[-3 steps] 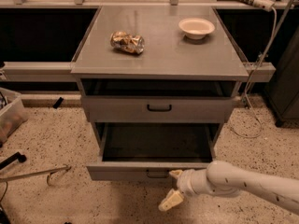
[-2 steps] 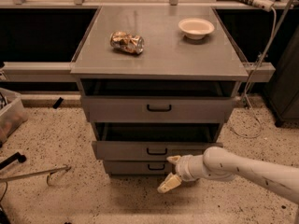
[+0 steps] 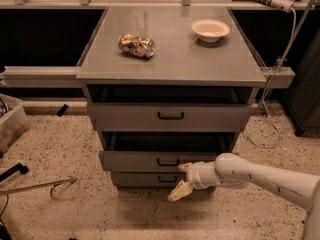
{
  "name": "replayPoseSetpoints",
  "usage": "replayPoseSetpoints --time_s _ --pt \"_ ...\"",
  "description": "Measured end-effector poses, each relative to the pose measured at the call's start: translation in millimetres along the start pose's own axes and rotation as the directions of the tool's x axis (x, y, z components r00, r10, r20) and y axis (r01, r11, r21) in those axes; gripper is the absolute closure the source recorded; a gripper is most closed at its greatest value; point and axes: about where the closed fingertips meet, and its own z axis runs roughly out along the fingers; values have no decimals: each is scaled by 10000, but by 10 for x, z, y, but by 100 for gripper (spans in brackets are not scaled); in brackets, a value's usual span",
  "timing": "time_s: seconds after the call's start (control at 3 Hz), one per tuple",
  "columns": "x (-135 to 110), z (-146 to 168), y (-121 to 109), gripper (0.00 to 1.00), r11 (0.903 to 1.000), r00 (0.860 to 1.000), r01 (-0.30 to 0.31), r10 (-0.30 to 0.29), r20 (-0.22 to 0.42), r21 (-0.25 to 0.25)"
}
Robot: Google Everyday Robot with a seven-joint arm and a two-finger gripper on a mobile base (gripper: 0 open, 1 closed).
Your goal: Close middle drawer
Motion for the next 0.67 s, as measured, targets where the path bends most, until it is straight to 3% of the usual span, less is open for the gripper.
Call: replayPoseSetpoints --time_s 0.67 --pt "-96 205 -826 0 9985 9996 -161 173 -223 525"
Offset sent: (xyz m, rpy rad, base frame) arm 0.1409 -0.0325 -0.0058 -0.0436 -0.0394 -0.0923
